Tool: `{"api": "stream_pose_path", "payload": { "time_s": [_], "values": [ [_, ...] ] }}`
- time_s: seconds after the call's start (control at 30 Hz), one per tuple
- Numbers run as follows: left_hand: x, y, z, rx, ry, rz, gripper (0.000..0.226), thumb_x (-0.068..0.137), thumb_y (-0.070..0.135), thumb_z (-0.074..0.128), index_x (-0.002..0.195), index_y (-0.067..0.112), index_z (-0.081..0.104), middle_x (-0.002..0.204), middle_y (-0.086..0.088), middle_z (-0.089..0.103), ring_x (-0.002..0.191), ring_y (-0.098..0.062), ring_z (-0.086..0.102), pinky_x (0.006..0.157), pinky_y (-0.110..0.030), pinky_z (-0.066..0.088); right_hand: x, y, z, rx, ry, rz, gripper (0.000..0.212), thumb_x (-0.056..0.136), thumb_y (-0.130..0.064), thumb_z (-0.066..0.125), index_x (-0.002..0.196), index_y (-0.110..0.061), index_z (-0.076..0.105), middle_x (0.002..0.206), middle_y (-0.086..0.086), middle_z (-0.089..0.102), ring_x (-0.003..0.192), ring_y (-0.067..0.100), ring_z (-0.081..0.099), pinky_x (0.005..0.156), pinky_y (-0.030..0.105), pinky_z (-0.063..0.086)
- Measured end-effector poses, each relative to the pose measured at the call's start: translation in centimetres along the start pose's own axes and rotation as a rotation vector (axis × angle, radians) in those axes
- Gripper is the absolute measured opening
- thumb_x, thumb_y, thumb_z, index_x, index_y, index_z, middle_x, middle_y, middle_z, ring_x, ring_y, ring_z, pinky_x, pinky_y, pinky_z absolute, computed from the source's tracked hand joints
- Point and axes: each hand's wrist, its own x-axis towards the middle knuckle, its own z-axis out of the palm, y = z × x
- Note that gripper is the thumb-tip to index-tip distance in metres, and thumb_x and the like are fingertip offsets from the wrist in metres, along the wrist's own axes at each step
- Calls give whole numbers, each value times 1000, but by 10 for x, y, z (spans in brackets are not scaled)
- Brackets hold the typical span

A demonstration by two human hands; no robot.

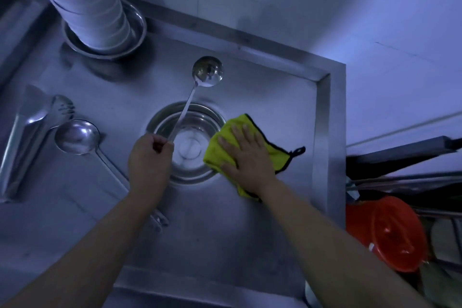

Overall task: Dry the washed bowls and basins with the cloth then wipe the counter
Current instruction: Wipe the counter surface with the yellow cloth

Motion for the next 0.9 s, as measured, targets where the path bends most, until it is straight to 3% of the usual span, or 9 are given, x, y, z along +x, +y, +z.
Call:
{"api": "stream_pose_path", "payload": {
  "time_s": [0.13,0.37,0.53,0.63,0.9],
  "values": [
    [5,5,21,-42,43,-52,10,82,13,61,76,19,55,71,0,59,71,-23,57,68,-28,39,74,36,-18,-66,-32,-24,66,91,-56,44,149,-39,17,161,2,4,148,26,-4,118,45,-2],
    [-6,15,57,-99,52,-94,22,85,16,60,71,30,51,72,2,60,69,-21,60,68,-33,46,127,87,-40,-43,6,-22,62,93,-57,41,149,-38,21,161,1,4,148,25,-2,119,43,0],
    [-21,18,73,-81,42,-112,21,85,19,59,69,30,51,70,5,60,67,-20,60,60,-30,45,93,131,-48,-24,57,113,61,94,-54,42,149,-38,21,161,1,6,147,26,-1,118,42,-1],
    [-33,22,81,-74,9,-132,19,85,19,59,69,28,52,71,2,61,68,-22,61,61,-36,49,59,140,-46,-27,51,158,61,95,-54,41,149,-38,19,161,3,5,147,28,-2,117,42,-2],
    [-73,28,96,-46,-144,-100,13,85,18,57,76,26,52,78,-10,63,72,-32,61,68,-52,53,-51,91,-21,-17,8,198,64,92,-54,43,149,-36,20,160,8,6,147,34,-1,117,48,0]
  ]
}}
